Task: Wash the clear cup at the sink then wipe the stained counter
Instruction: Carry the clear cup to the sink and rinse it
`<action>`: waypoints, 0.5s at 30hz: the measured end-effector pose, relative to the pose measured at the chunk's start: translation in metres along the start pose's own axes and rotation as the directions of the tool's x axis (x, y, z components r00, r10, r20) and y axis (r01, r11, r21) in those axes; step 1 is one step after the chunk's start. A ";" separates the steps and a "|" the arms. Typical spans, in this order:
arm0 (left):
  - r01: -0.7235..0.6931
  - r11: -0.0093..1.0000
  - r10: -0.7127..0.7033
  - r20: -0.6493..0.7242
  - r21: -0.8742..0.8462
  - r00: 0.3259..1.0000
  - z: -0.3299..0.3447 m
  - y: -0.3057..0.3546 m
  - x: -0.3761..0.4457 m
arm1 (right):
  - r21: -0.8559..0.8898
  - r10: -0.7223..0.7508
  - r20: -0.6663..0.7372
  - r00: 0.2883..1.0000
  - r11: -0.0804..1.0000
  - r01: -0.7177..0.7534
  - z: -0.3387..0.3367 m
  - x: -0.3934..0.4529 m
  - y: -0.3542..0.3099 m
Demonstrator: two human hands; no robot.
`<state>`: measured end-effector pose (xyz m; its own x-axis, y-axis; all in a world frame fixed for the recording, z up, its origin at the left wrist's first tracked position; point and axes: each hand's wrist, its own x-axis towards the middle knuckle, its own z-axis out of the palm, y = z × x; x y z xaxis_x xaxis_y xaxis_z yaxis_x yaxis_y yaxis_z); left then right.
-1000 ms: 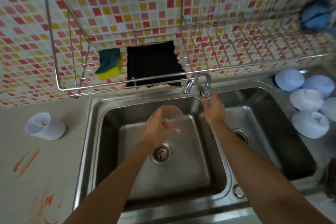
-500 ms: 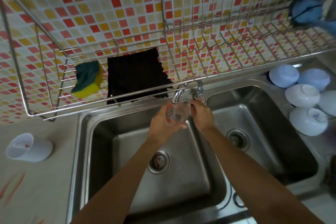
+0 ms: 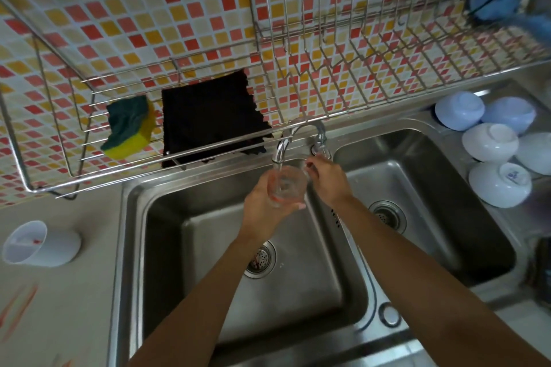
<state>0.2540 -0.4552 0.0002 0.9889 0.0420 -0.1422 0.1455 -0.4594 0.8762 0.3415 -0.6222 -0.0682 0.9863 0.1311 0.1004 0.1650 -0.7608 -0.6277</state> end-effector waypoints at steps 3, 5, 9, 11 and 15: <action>-0.029 0.999 0.026 0.062 0.044 0.998 0.001 0.005 0.003 | -0.001 -0.010 0.011 1.000 1.000 0.010 -0.002 0.002 0.000; -0.022 0.998 0.017 0.098 0.056 0.995 0.003 0.004 -0.003 | 0.002 -0.003 0.024 1.000 1.000 0.003 -0.002 0.002 0.001; 0.043 0.999 -0.042 0.026 -0.022 0.999 0.001 -0.004 -0.008 | 0.012 0.005 0.022 1.000 1.000 -0.005 -0.004 0.001 0.000; 0.058 0.998 -0.059 -0.012 -0.019 0.998 -0.002 -0.006 -0.007 | 0.008 0.007 0.033 0.999 1.000 -0.007 -0.006 0.001 -0.002; 0.032 0.998 -0.033 0.023 0.052 0.999 -0.008 -0.007 -0.011 | 0.009 -0.002 0.028 1.000 1.000 0.001 -0.006 0.000 -0.002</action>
<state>0.2424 -0.4459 -0.0006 0.9827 0.0365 -0.1818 0.1753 -0.5032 0.8462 0.3417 -0.6246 -0.0625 0.9854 0.1503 0.0795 0.1663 -0.7549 -0.6345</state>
